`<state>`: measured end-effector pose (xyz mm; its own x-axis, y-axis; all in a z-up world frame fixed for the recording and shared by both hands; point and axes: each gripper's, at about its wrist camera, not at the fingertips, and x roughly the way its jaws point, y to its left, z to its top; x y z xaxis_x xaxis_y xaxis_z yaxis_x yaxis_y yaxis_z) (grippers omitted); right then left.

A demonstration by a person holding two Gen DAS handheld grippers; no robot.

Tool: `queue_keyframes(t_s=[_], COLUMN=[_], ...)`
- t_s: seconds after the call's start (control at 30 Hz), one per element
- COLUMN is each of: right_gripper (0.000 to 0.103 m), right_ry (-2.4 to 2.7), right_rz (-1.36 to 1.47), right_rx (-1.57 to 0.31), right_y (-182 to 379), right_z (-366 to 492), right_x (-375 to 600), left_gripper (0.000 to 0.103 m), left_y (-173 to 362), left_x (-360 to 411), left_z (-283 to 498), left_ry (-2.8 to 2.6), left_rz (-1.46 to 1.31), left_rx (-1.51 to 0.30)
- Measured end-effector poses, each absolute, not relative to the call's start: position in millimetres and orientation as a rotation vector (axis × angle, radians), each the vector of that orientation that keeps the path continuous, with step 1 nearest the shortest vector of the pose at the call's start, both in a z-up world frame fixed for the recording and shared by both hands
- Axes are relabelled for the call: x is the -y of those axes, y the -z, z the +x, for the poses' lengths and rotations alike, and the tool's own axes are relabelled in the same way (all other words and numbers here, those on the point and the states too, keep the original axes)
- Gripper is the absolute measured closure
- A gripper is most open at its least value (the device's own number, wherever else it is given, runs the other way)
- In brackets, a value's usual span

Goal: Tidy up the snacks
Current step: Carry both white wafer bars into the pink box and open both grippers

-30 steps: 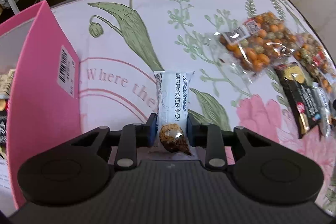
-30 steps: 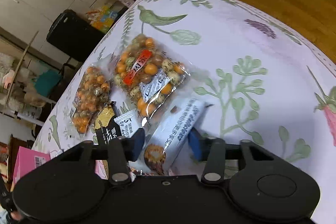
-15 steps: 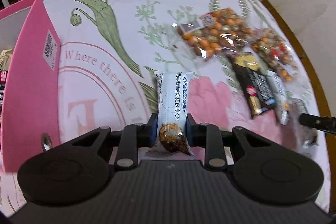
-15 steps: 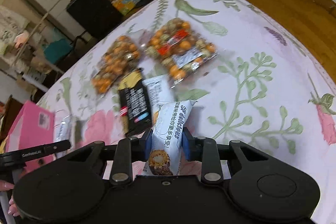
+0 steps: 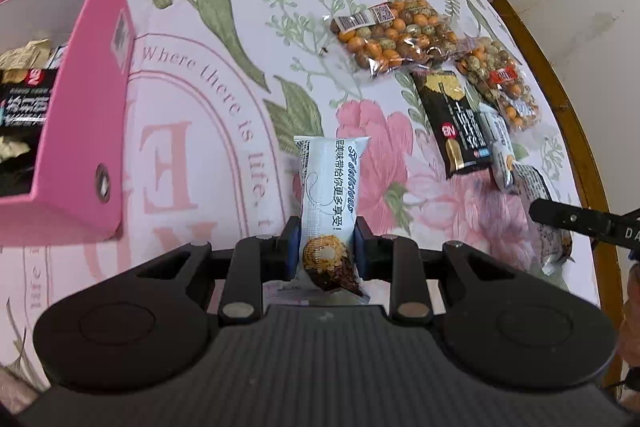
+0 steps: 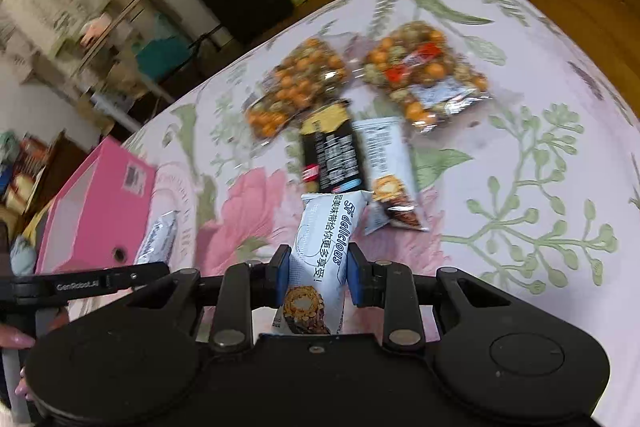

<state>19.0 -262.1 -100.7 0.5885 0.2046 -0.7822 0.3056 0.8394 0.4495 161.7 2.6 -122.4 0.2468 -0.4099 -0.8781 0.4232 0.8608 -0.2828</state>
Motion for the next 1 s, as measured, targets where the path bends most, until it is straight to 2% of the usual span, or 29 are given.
queue_keyframes(t_s=[0.5,0.8,1.0], right_gripper=[0.07,0.07,0.07], right_ry=[-0.288,-0.515,-0.609], right_rz=[0.422,0.347,0.236], right_rx=[-0.989,-1.02,-0.982], right_y=[45.5,8.3,-6.4], right_z=[46.3,77.5,111.6], right_x=[189.6,128.8,75.6], left_gripper=[0.077,0.077,0.077], left_y=[72.7,25.1,11.4], left_x=[-52.6,-107.7,-151.9], left_z=[130.1,128.9,145.4], left_ry=[0.523,0.463,0.351], left_rz=[-0.017,-0.038,-0.069], left_rx=[-1.16,-1.098,-1.039])
